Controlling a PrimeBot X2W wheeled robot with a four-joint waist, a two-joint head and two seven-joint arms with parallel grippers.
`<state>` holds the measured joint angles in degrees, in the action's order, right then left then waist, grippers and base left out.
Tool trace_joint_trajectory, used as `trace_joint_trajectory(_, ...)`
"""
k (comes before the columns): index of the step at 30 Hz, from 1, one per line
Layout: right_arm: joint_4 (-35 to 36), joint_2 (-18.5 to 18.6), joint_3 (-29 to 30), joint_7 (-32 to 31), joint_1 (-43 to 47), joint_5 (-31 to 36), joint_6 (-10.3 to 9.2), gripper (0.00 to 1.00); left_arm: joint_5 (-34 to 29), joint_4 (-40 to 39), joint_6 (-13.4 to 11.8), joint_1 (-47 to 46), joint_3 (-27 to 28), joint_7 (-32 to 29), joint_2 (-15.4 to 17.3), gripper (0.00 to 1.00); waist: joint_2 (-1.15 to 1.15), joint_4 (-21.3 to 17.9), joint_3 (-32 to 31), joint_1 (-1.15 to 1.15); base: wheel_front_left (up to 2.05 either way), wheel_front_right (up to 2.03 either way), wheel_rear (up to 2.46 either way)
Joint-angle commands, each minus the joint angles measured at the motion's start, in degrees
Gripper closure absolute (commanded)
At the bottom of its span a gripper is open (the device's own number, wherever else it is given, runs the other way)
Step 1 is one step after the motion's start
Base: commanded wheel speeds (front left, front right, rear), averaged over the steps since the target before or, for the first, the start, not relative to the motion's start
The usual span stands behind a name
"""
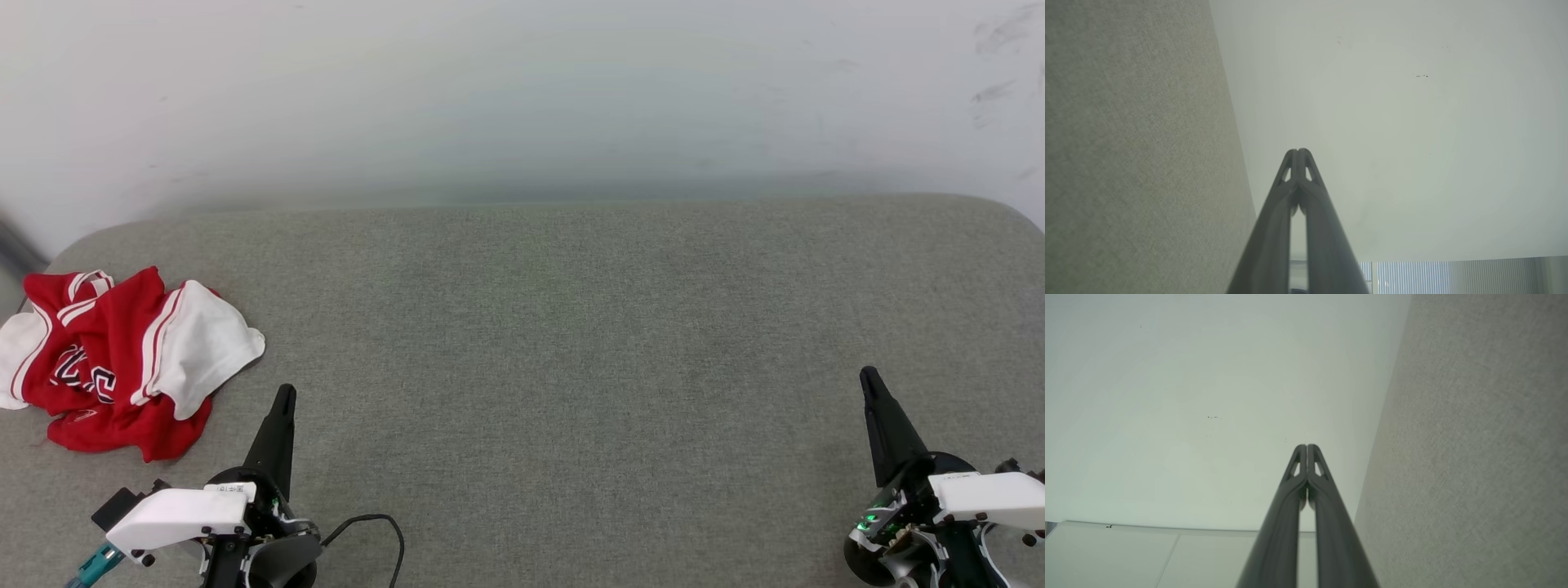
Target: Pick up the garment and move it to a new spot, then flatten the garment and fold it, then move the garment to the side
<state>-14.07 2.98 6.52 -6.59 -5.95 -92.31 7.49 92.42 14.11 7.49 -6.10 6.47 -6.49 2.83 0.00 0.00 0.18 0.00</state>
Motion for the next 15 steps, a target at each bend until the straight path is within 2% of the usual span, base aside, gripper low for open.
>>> trace_joint_trajectory(1, 0.01, -0.25, -0.03, 0.01, -0.72, -0.17, 0.0, 1.0, -0.08, -0.06, 0.12, -0.42, 0.16, -0.24, 0.12, 1.0, 0.0, 0.0, 0.0, 0.0, 0.0, 0.0, 0.0)
trace_joint_trajectory(15, 0.01, -0.25, -0.03, 0.01, -0.72, -0.17, 0.0, 1.0, -0.08, -0.06, 0.12, -0.42, 0.16, -0.24, 0.12, 1.0, 0.0, 0.0, 0.0, 0.0, 0.0, 0.0, 0.0)
